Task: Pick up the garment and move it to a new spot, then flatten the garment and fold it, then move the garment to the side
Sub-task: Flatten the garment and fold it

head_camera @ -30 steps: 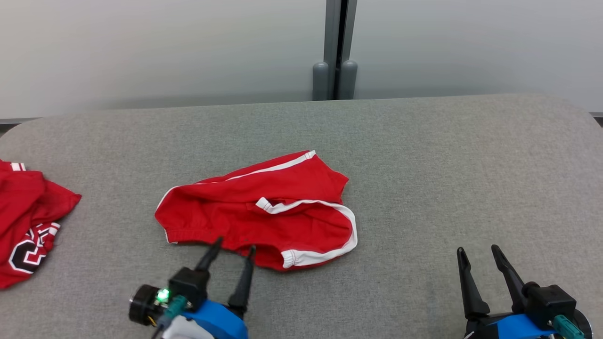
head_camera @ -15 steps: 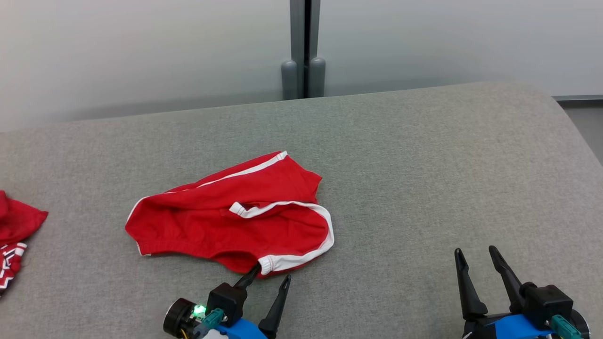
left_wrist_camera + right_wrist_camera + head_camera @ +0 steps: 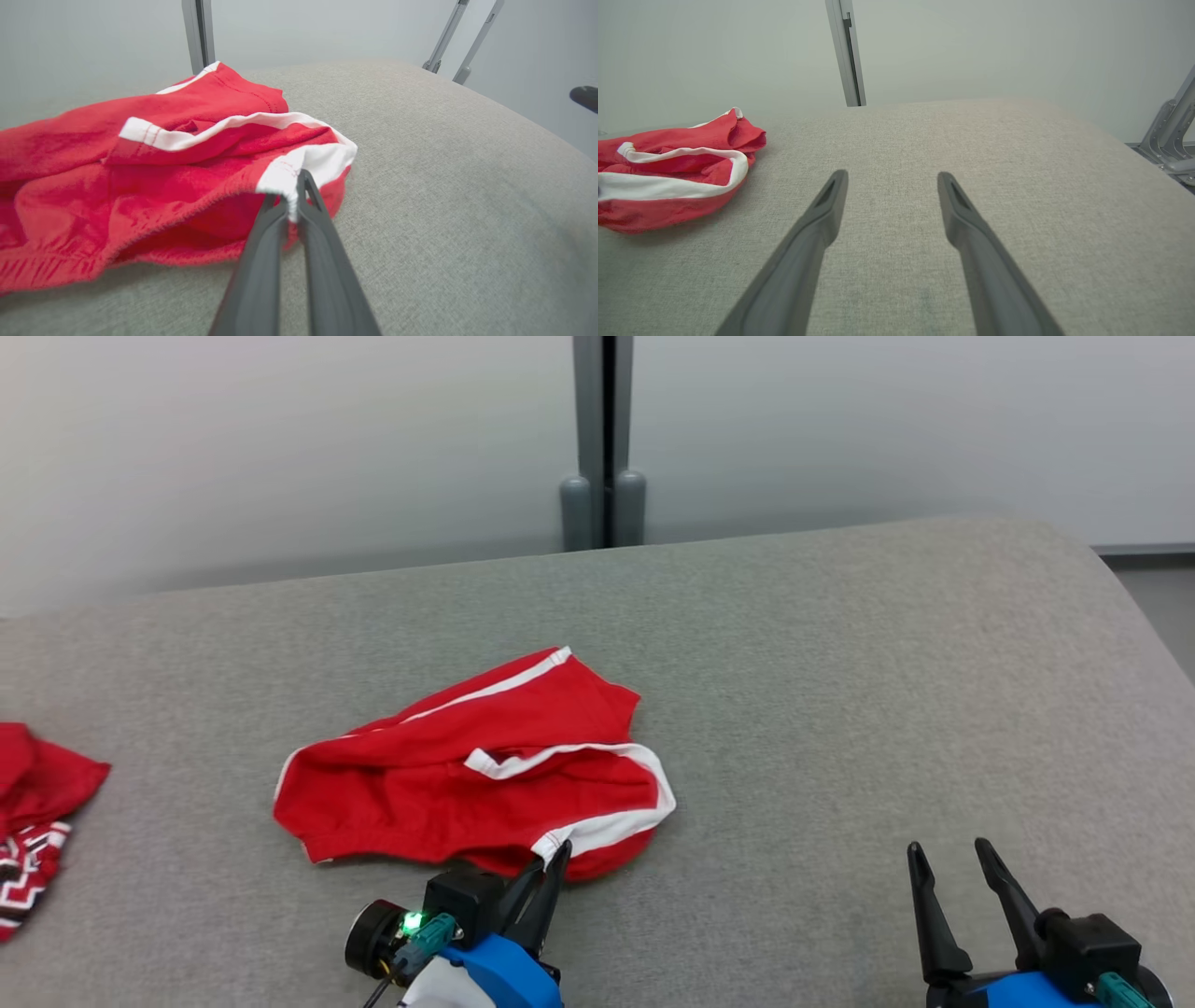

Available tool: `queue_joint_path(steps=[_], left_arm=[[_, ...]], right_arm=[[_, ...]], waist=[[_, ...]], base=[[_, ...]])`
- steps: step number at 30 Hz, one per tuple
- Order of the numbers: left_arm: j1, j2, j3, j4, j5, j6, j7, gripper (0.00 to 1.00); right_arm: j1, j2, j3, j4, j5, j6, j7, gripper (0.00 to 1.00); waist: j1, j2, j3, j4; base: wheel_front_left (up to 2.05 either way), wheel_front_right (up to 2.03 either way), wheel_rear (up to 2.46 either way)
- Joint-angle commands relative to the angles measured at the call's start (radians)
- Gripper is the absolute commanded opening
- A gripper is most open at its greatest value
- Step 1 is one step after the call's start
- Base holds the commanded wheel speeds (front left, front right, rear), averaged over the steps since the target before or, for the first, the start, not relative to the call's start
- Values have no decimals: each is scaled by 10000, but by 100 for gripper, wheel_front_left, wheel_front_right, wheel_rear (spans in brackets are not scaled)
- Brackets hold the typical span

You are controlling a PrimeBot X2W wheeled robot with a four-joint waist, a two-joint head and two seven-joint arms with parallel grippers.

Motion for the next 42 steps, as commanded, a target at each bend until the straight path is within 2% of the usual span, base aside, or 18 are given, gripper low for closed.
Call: queue_joint_path(steps=[1,4,13,20,21,22,28,34,42], left_arm=[[61,23,38,-87,-41,-18,-49,0],[409,122,-18,-319,-64,-18,-49,0],[1994,883,-21,-1355,-163,64,-50,0],[2875,1589,515,-2010,-507,598,-4,0],[2895,1627,601,-2107,-530,672,-6,46],[2928,1651,684,-2188,-591,732,-8,100],[2961,1639,1141,-2813,-689,1028,-42,100],[3081,1450,2116,-3852,-390,1321,-45,100],[2994,1115,3487,-4426,43,1274,-48,100]], right_arm=[[93,-15,-30,29,67,5,-37,100],[161,-14,-68,63,113,5,-37,100],[294,-18,-156,158,232,5,-37,100],[287,-18,-196,230,287,3,-37,100],[281,-18,-182,248,299,5,-37,100],[277,-18,-156,265,305,5,-37,100],[184,-20,-85,354,345,3,-37,100],[261,-18,-156,366,275,5,-37,100],[342,-18,-226,376,257,5,-37,100]], waist=[[1,0,-4,137],[1,0,-96,555],[1,0,-349,1769],[1,0,-355,2221],[1,0,-358,2246],[1,0,-361,2257],[1,0,-413,2100],[1,0,-505,1845],[1,0,-568,1553]], base=[[0,0,0],[0,0,0],[0,0,0],[0,0,0],[0,0,0],[0,0,0],[0,0,0],[0,0,0],[0,0,0]])
